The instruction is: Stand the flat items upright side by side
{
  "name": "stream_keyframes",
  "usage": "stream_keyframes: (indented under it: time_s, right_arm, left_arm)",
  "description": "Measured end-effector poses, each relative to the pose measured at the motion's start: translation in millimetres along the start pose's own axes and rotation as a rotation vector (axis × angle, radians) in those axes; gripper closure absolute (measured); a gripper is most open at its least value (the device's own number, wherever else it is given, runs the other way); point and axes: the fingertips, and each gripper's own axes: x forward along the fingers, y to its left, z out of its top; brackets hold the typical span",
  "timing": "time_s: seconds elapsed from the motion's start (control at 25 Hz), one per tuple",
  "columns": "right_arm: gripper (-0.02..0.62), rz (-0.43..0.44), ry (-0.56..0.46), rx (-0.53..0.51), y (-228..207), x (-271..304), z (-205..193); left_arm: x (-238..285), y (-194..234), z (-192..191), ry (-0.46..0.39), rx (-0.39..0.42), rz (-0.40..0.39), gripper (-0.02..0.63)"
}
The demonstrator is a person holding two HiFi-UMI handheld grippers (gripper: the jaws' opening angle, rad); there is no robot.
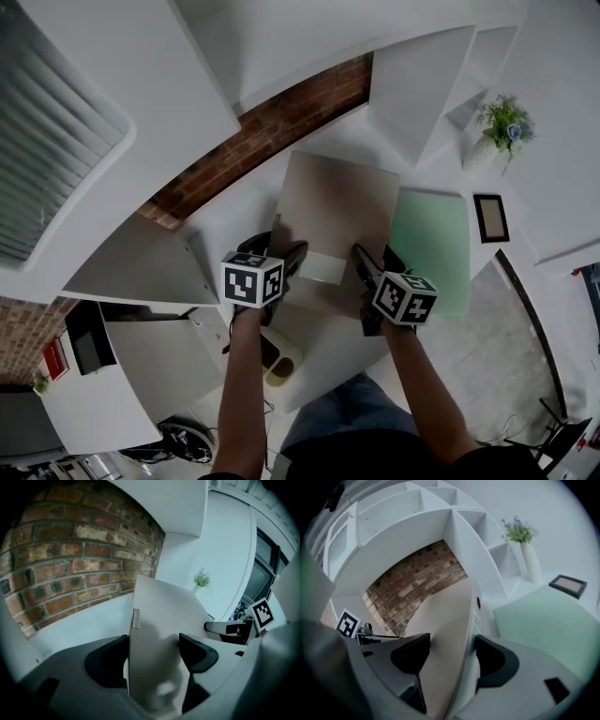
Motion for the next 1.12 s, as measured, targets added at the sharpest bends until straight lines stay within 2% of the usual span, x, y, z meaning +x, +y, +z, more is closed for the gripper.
stream_keyframes:
  time_s: [0.32, 0.64, 0.8, 0.96, 1.12]
  right_arm:
    - [0.302, 0.178, -0.175, -0.225, 23.5, -47.4, 29.7]
    - [0.317, 0.346, -0.268, -0.505, 45.3, -66.3, 37.2]
    - [0.319, 0.411, -0.271, -0.601, 53.6, -59.1, 35.5]
    - [0.319, 0.497, -0.245, -0.662, 60.0, -45.4, 30.1]
    - [0.319, 0.607, -0.204, -0.665, 69.2, -35.3, 25.0]
  left_arm:
    - [-51.6, -40.2, 3.8, -0.201, 0.028, 0.113, 0.273]
    - [-80.6, -52.2, -8.0, -0.364, 0.089, 0.255, 0.273]
    - [-84.8, -48.2, -19.2, -0.421, 0.087, 0.337, 0.273]
    - [-92.4, -46.2, -35.9, -0.470, 0.042, 0.444, 0.273]
    - [-106.8, -48.6, -48.5, -0.522, 0.021, 0.545, 0.276]
